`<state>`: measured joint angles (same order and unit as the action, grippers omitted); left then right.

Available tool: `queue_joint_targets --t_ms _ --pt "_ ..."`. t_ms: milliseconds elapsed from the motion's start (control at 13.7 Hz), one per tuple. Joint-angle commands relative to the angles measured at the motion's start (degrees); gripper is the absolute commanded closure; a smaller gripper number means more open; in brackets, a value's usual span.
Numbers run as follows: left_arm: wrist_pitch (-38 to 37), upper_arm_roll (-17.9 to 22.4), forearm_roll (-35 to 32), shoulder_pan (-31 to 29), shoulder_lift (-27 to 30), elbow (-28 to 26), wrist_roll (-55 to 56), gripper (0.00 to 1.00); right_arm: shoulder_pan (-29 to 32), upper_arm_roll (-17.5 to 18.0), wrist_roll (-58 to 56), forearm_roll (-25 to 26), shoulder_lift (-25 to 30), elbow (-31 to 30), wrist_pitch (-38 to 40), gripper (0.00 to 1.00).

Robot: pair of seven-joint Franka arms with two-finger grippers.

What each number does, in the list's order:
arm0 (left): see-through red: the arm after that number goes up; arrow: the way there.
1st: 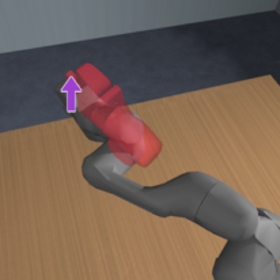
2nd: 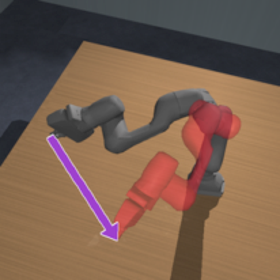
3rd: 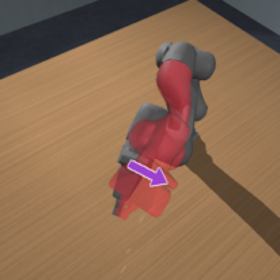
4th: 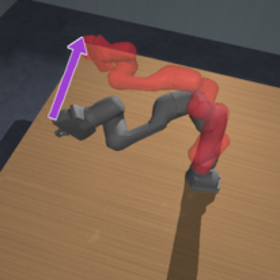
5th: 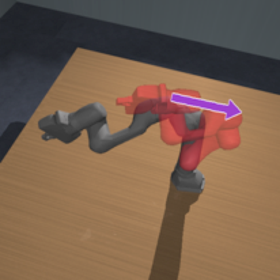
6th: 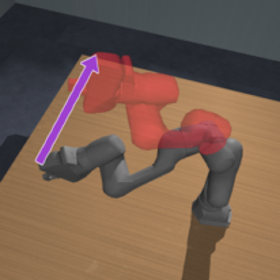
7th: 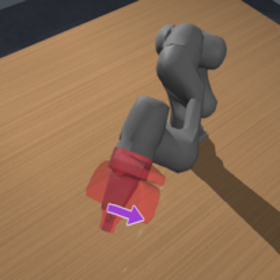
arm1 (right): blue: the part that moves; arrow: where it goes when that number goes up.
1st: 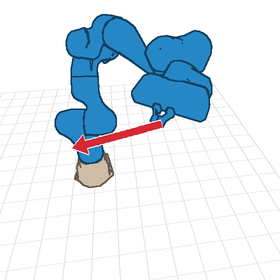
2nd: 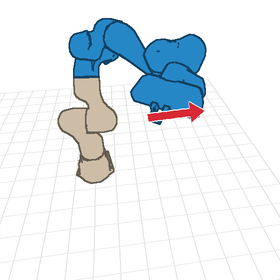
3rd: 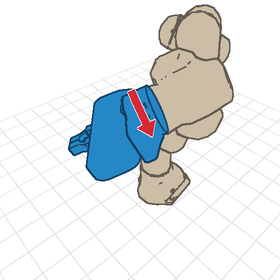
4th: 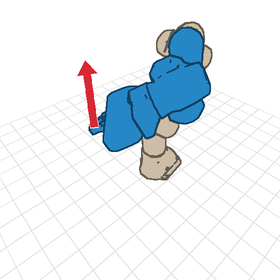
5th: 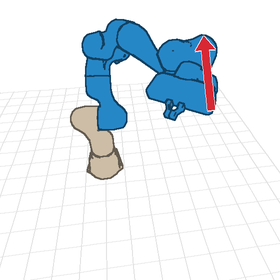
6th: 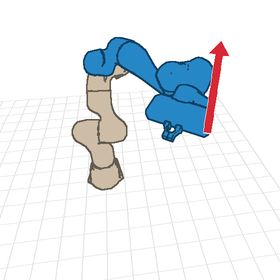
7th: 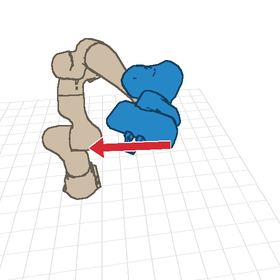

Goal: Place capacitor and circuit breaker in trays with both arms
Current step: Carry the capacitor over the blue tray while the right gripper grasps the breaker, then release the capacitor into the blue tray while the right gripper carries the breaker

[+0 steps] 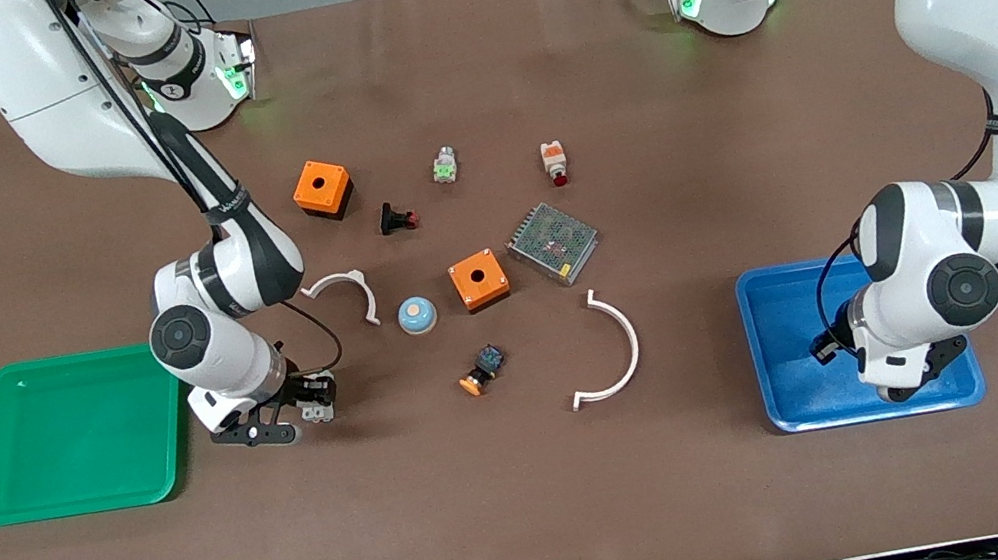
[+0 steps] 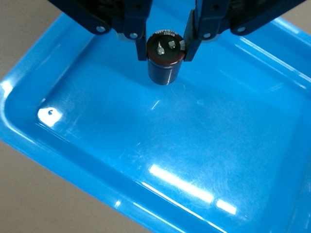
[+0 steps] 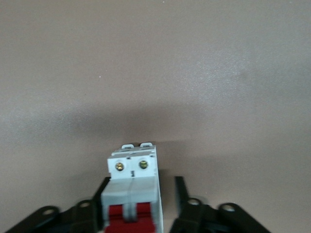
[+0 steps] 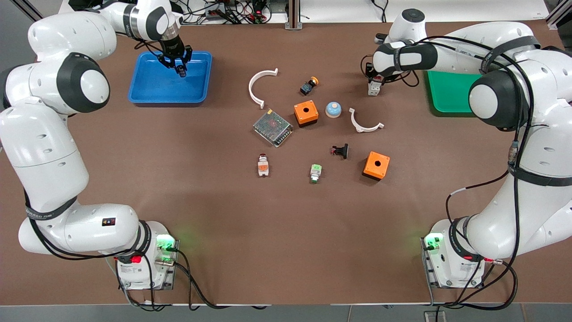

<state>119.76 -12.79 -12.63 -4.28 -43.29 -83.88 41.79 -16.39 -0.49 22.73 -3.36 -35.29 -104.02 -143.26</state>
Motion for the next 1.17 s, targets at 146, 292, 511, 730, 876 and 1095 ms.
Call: queue_joint_targets --t_ms 146,292,511,730,876,1095 --pt "4.1 -0.7 2.6 -0.6 0.6 -3.2 0.5 0.75 0.3 -0.4 0.6 -0.6 -0.5 2.6 1.6 1.0" --pt "4.1 -0.7 2.6 -0.6 0.8 -3.7 0.6 0.01 3.2 -0.6 -1.1 0.1 0.2 6.7 8.9 1.0" --pt "1.5 -0.7 2.0 -0.1 4.0 -3.7 0.4 0.0 10.7 -0.7 -9.9 0.2 2.3 11.2 19.1 1.0" --pt "-4.1 -0.8 1.8 0.1 8.1 -3.4 -6.3 0.0 19.8 -0.7 -24.4 0.2 4.2 9.9 19.5 1.0" --pt "-4.3 -0.7 1.9 -0.4 11.1 -3.2 -13.0 0.0 25.6 -0.6 -32.4 0.2 4.1 8.2 17.9 1.0" --pt "-6.7 -0.1 1.9 -0.6 16.5 -3.0 -18.6 0.0 30.7 -0.6 -39.9 0.2 3.5 6.3 14.1 1.0"
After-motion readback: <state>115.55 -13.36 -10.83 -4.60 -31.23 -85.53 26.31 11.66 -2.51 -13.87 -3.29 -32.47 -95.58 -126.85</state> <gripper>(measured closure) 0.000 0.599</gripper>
